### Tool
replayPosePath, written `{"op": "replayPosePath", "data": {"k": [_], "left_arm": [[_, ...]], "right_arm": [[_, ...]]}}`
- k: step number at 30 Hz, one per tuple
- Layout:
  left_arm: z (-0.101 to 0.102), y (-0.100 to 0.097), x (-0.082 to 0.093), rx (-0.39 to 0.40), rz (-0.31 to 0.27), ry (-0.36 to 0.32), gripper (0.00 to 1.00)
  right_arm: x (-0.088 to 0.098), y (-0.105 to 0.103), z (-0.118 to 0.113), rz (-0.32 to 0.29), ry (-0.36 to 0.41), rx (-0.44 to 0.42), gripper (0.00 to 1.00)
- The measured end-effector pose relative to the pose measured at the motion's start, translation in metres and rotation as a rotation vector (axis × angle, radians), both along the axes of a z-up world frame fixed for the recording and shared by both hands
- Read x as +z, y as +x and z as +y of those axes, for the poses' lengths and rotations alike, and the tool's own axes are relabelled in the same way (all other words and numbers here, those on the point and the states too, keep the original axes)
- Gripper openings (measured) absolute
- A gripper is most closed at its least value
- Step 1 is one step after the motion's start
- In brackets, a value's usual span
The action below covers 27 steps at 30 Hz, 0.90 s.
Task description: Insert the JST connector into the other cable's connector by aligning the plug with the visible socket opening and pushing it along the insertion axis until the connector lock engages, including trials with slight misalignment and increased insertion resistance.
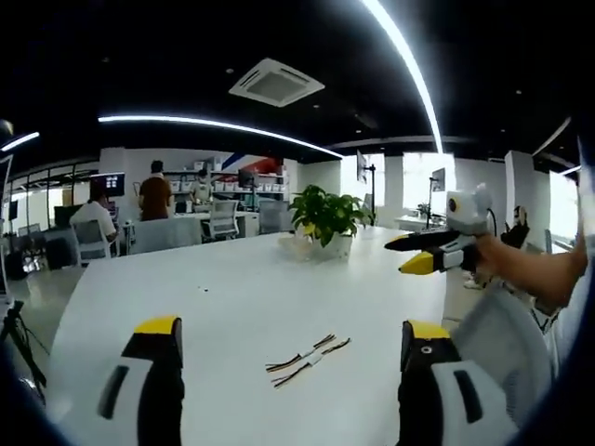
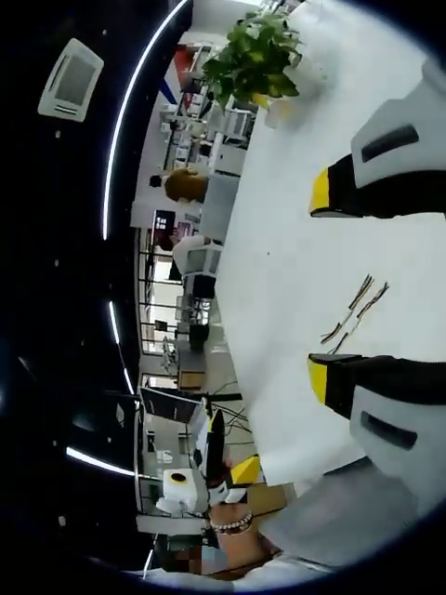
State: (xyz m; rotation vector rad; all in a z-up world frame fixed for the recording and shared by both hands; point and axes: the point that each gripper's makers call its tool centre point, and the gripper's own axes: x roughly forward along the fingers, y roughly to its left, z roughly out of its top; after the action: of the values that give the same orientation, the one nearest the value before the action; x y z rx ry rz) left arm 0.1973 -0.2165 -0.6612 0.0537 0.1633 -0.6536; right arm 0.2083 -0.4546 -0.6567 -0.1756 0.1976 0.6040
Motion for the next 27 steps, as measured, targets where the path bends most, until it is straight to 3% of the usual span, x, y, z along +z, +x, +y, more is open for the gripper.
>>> {"op": "replayPosePath", "data": {"k": [5,10,13,15,18,24,27], "left_arm": [[0.022,-0.019,-0.006,0.077,0.009,0.013,0.96],[0.037,-0.033,-0.020,0.134,0.020,0.037,0.96],[0.038,-0.040,-0.032,0.144,0.056,0.025,0.97],[0.039,-0.043,-0.042,0.156,0.087,0.024,0.97],[0.036,-0.045,-0.051,0.154,0.109,0.031,0.97],[0.039,-0.045,-0.063,0.158,0.126,0.096,0.97],[0.043,-0.046,-0.075,0.166,0.165,0.117,0.97]], "right_arm": [[-0.003,-0.021,-0.011,-0.003,0.005,-0.036,0.62],[-0.027,-0.037,-0.020,0.038,-0.023,-0.081,0.62],[-0.039,-0.040,-0.021,0.089,0.010,-0.108,0.67],[-0.045,-0.038,-0.027,0.104,-0.046,-0.129,0.67],[-0.052,-0.040,-0.028,0.119,-0.063,-0.128,0.65],[-0.081,-0.049,-0.036,0.211,-0.084,-0.142,0.65],[-0.091,-0.052,-0.037,0.232,-0.105,-0.145,0.65]]}}
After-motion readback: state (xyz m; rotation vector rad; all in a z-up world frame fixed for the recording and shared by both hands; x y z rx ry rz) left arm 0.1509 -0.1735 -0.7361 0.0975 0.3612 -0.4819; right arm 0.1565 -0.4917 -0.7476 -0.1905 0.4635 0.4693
